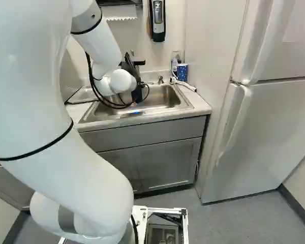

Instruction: Rinse the cup and place it in the tray

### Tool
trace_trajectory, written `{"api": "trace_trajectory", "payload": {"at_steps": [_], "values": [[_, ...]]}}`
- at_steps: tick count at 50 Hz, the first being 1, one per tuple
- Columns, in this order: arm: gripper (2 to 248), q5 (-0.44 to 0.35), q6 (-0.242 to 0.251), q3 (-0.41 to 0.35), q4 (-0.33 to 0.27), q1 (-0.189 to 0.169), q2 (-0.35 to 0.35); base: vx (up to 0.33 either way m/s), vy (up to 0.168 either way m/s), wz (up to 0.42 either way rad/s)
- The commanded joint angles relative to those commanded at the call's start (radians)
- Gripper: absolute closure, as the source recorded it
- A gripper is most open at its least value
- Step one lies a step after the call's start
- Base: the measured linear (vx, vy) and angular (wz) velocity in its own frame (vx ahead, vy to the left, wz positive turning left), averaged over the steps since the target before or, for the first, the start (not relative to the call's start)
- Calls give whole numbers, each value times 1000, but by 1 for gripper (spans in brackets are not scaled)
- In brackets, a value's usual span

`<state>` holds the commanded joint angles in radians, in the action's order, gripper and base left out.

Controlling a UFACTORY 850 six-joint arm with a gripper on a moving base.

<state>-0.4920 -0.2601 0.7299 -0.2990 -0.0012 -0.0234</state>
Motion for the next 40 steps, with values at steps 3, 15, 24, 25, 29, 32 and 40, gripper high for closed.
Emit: {"api": "trace_trajectory", "payload": {"at_steps": [3, 15, 24, 25, 29, 32, 40], "values": [[129, 0, 0, 0, 0, 0, 0, 0, 0, 0], [129, 0, 0, 0, 0, 0, 0, 0, 0, 0], [129, 0, 0, 0, 0, 0, 0, 0, 0, 0], [129, 0, 0, 0, 0, 0, 0, 0, 0, 0], [129, 0, 0, 0, 0, 0, 0, 0, 0, 0], [129, 0, 0, 0, 0, 0, 0, 0, 0, 0], [129, 0, 0, 0, 0, 0, 0, 0, 0, 0]]}}
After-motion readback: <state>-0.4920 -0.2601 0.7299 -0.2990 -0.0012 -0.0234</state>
